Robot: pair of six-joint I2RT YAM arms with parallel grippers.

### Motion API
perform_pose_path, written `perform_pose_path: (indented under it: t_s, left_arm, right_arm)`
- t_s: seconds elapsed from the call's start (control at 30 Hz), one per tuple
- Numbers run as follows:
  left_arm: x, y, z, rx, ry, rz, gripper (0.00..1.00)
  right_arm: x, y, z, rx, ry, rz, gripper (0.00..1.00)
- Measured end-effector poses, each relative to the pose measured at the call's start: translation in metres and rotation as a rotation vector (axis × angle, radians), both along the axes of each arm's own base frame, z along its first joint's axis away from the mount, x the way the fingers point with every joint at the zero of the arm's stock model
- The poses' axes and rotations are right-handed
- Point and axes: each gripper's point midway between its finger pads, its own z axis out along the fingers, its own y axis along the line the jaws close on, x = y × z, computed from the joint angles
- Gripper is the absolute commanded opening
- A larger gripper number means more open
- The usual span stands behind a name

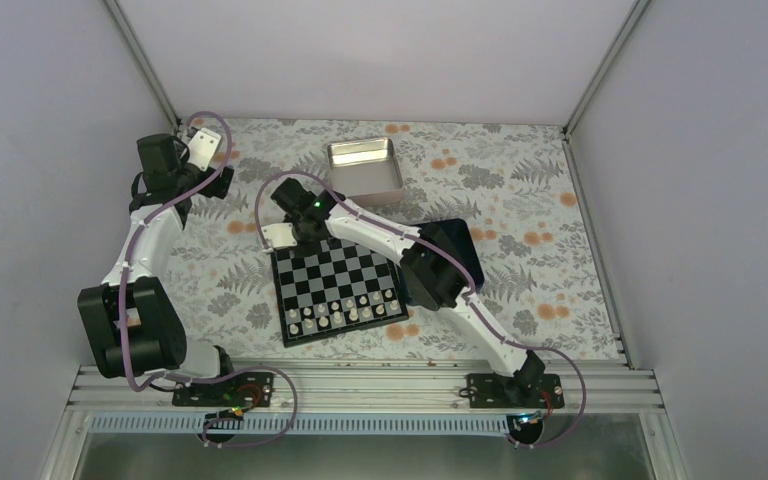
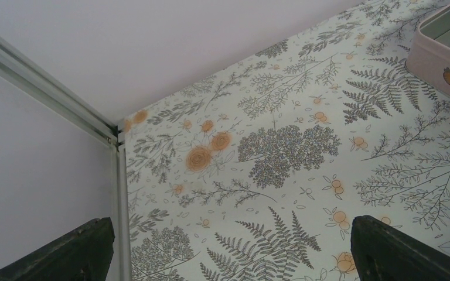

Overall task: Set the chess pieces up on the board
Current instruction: Place the chess piece on the chessboard.

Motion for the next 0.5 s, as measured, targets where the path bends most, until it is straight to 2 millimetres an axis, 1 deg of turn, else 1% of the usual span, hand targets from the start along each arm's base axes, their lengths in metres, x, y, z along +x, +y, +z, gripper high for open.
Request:
perform_pose_path:
  t_s: [0.17, 0.23, 0.33, 0.37, 0.43, 0.5]
  left_arm:
    - [0.000, 0.000, 0.000, 0.000, 0.001, 0.000, 1.00]
    - [0.000, 0.000, 0.000, 0.000, 0.001, 0.000, 1.00]
    - [-0.001, 0.000, -0.001, -0.001, 0.006, -0.001, 1.00]
    - [-0.002, -0.001, -0.002, 0.000, 0.009, -0.003, 1.00]
    - [-0.003, -0.002, -0.003, -0.002, 0.016, -0.008, 1.00]
    - [-0.004, -0.003, -0.004, -0.004, 0.025, -0.015, 1.00]
  right_arm:
    - [0.002, -0.001, 0.000, 0.000, 0.001, -0.004, 0.05]
    - [0.002, -0.002, -0.001, -0.001, 0.004, -0.008, 0.07]
    - [-0.001, -0.004, 0.000, 0.001, 0.021, -0.010, 0.16]
    - [-0.003, -0.006, 0.001, 0.001, 0.034, -0.012, 0.22]
    - [-0.012, -0.015, 0.004, -0.009, 0.073, -0.016, 0.35]
    - [-0.024, -0.026, 0.013, -0.017, 0.108, -0.020, 0.40]
